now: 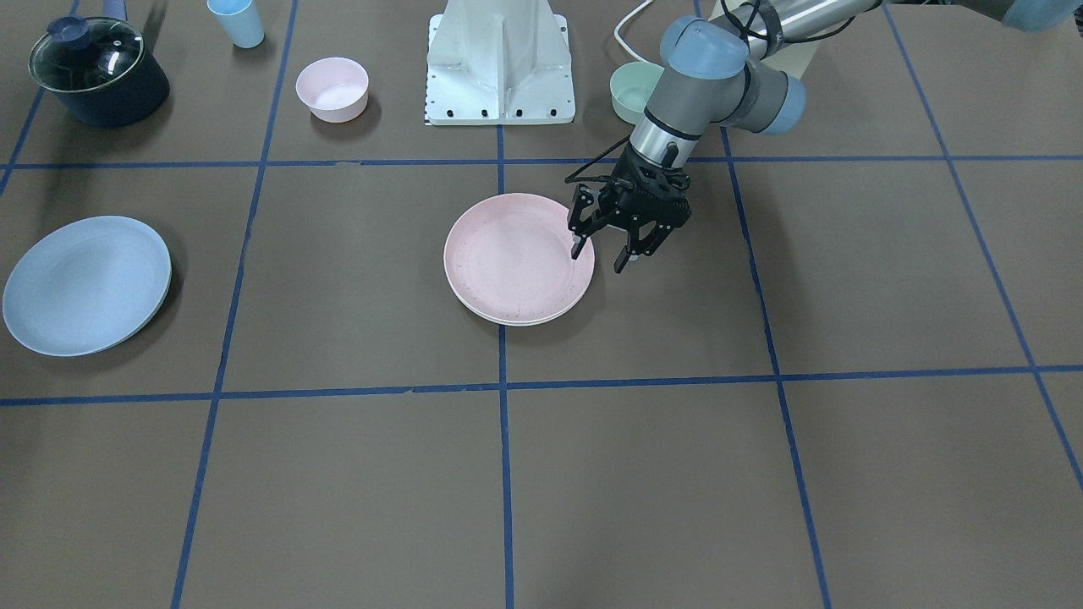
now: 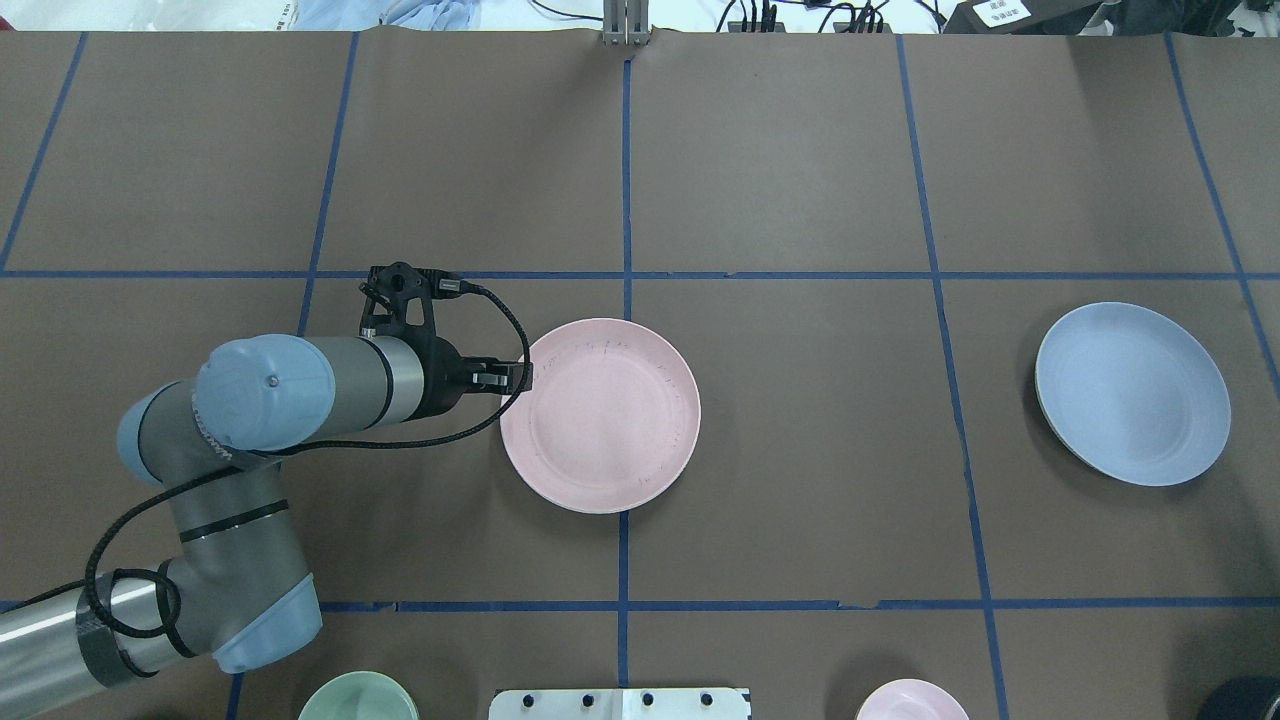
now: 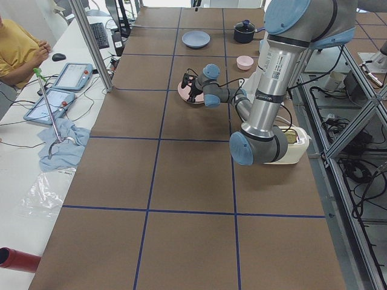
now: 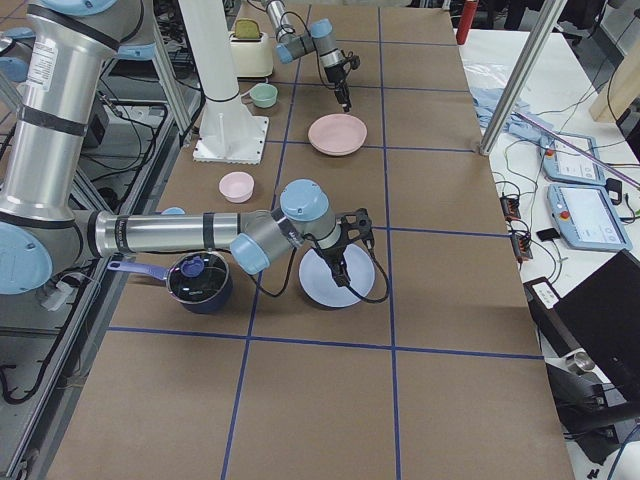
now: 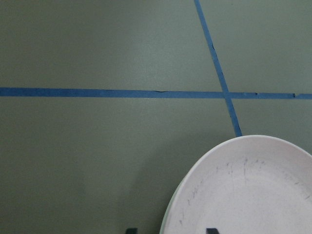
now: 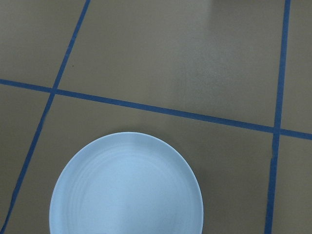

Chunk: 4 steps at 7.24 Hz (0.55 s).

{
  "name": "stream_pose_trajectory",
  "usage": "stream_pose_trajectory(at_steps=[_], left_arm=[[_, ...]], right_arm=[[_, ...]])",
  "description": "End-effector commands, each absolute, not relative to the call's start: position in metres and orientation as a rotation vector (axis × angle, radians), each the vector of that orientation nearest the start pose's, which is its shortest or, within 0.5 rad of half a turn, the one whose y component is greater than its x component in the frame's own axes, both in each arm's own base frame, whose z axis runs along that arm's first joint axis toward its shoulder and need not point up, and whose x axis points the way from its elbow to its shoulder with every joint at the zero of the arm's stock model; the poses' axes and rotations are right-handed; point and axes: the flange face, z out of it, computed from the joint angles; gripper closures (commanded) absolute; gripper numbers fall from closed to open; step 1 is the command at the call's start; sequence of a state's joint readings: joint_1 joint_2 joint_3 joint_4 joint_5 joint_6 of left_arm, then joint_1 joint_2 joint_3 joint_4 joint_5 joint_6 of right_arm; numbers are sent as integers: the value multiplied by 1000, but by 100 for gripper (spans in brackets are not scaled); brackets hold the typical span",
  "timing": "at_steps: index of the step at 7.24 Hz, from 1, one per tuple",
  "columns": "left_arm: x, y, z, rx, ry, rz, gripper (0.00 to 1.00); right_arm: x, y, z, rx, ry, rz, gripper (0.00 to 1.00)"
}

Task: Stack three plates with pink and blue
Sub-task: 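Carry the pink plate onto the cream plate and open the left gripper, then withdraw the left gripper while the right gripper reaches the light blue plate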

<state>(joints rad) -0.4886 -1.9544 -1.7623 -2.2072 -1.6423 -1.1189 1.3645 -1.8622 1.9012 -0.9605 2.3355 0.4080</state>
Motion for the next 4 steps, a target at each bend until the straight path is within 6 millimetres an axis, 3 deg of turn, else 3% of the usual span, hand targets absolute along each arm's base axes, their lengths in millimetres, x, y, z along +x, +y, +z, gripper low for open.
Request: stream_pose_trajectory(at_steps=[1,2,3,4], left_arm=[[427,-447,285,528,1019,196,0],[397,-462,308,539,983,262,0],[380,-458,322,553,966,281,0],[371,-451,322,557,968,282,0]], right_arm=[[-21,-395,561,334,-878,-43,0],[-34,-393,573,302,-844,-27,0],[-65,-391,581,259,-788,20,1],[-89,-382,597,278,-764,49,2]])
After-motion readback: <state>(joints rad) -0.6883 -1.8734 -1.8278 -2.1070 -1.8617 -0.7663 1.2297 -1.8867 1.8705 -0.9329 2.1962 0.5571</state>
